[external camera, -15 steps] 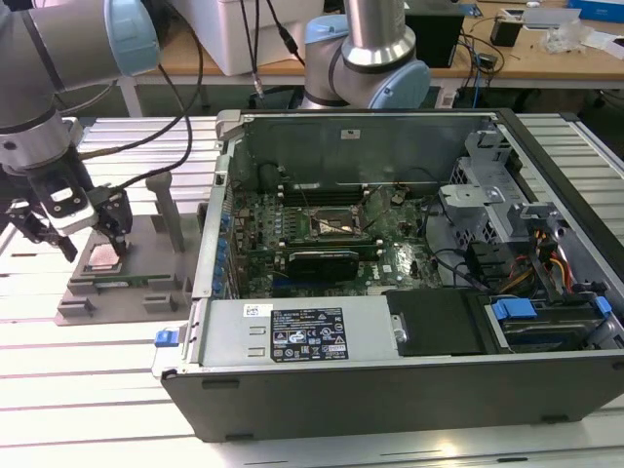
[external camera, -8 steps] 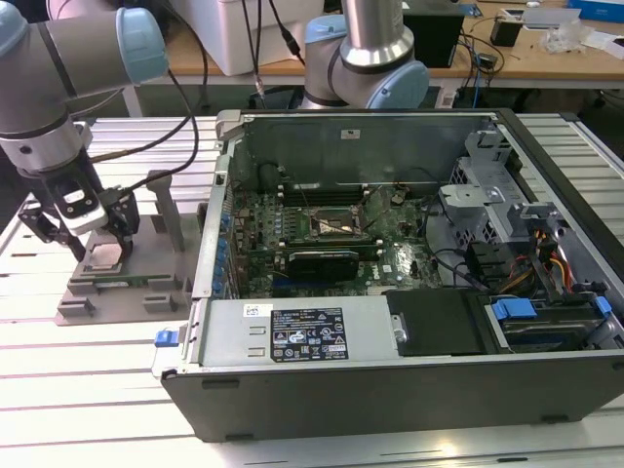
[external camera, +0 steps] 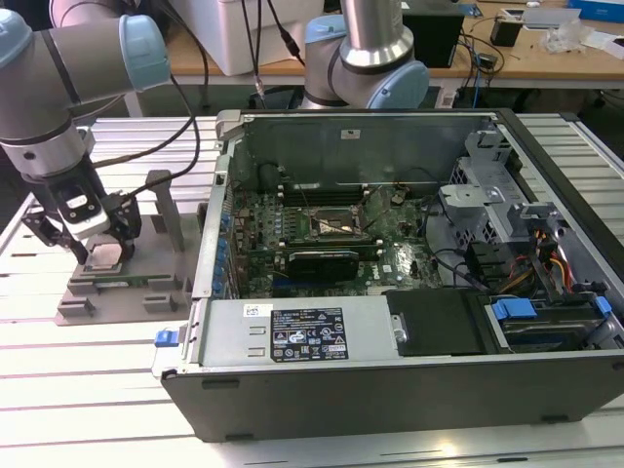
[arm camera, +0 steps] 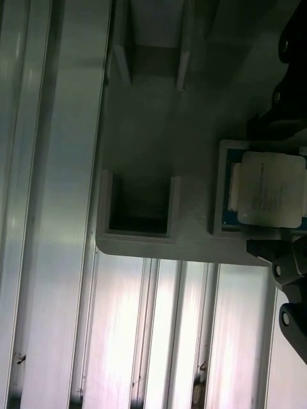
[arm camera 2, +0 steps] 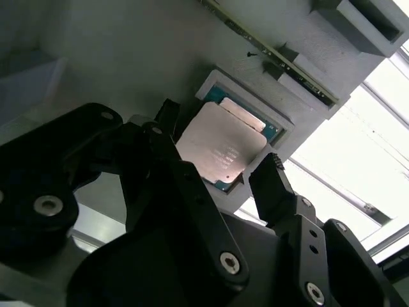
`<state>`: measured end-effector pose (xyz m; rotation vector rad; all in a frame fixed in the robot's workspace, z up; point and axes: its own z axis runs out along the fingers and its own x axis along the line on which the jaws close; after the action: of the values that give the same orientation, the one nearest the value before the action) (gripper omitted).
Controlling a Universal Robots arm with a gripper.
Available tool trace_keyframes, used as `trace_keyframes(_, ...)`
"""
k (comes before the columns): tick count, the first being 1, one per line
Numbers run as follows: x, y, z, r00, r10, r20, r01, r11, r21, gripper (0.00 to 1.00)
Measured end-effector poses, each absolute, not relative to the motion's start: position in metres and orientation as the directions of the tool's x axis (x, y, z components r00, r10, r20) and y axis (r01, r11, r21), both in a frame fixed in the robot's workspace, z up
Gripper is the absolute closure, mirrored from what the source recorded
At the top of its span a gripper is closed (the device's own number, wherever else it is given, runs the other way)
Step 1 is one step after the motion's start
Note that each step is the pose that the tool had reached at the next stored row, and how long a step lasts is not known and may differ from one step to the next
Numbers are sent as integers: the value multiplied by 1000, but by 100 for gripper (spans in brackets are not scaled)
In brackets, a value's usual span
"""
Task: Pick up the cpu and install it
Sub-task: 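Pick up the cpu and move it towards the insertion slot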
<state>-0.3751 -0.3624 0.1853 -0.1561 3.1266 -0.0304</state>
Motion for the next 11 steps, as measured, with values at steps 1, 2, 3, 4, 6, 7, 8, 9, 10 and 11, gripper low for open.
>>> trace_keyframes(1, -375, -362, 185, -995, -99, -10, -99, 995, -20, 28)
trace_keyframes(2, -375, -362, 185, -995, -99, -10, -99, 995, -20, 28)
trace_keyframes(3, -375, -362, 185, -995, -99, -10, -99, 995, -20, 28)
trace_keyframes(4, -375, -362, 185, -995, -99, -10, -99, 995, -20, 28)
trace_keyframes(6, -375, -362, 185, -995, -98, -9, -98, 995, -20, 42)
trace_keyframes(7, -375, -362, 185, -995, -98, -10, -98, 995, -20, 42)
trace_keyframes(8, -375, -362, 185, -995, -98, -10, -98, 995, -20, 45)
trace_keyframes(9, -375, -362, 185, -995, -98, -10, -98, 995, -20, 45)
trace_keyframes(10, -375, -362, 185, -995, -98, -10, -98, 995, -20, 45)
trace_keyframes(11, -375, -362, 185, -995, -98, -10, -97, 995, -20, 45)
